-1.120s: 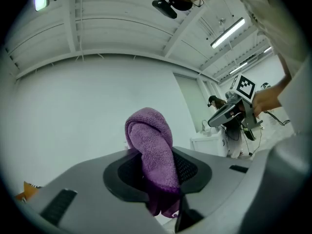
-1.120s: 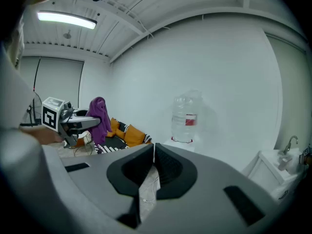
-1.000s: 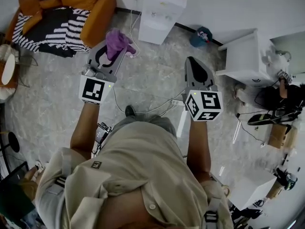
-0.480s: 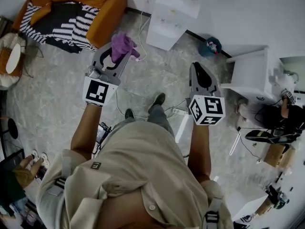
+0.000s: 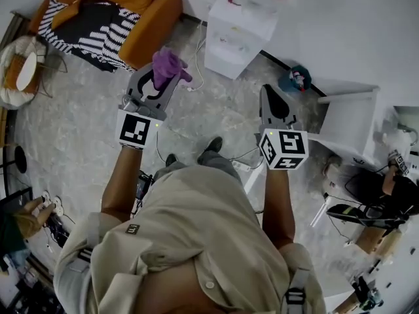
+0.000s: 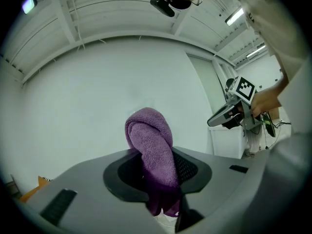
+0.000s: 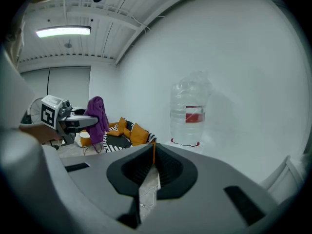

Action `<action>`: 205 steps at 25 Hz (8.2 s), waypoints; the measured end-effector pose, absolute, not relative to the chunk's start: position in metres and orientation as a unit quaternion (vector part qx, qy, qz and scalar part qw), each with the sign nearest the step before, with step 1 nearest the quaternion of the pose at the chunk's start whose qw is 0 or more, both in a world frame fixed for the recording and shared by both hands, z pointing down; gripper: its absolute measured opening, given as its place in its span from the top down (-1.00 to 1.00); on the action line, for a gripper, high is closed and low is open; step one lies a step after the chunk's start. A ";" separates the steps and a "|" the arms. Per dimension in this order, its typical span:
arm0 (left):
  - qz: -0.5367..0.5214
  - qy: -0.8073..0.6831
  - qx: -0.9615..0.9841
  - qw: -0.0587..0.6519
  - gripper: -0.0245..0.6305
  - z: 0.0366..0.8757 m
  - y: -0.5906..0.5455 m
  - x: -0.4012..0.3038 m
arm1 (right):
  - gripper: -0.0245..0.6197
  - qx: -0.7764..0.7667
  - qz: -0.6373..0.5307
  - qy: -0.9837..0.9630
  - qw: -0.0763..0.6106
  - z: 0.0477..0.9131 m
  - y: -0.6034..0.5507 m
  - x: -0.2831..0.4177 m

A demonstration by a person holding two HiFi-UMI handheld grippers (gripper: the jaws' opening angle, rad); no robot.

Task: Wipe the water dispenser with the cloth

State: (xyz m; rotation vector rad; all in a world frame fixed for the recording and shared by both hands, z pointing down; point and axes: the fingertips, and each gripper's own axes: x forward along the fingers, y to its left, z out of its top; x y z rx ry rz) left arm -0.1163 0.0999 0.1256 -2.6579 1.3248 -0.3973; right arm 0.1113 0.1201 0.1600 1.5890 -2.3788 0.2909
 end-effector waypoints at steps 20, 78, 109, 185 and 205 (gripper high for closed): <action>-0.150 0.389 -0.905 0.085 0.50 0.187 -0.011 -0.050 | 0.85 0.581 0.134 -0.789 0.148 0.194 0.055 0.157; -0.246 0.519 -0.818 0.039 0.50 0.486 -0.237 0.017 | 0.84 0.572 0.243 -0.746 0.241 0.478 -0.041 0.292; -0.168 0.495 -0.847 0.093 0.51 0.551 -0.231 0.015 | 0.84 0.658 0.136 -0.731 0.120 0.567 -0.142 0.285; -0.121 0.506 -0.836 -0.174 0.55 0.954 -0.219 0.022 | 0.84 0.700 0.078 -0.692 0.159 0.818 -0.163 0.315; -0.165 0.308 -0.924 -0.158 0.56 1.001 -0.163 0.187 | 0.84 0.697 0.080 -0.683 0.203 0.850 -0.183 0.331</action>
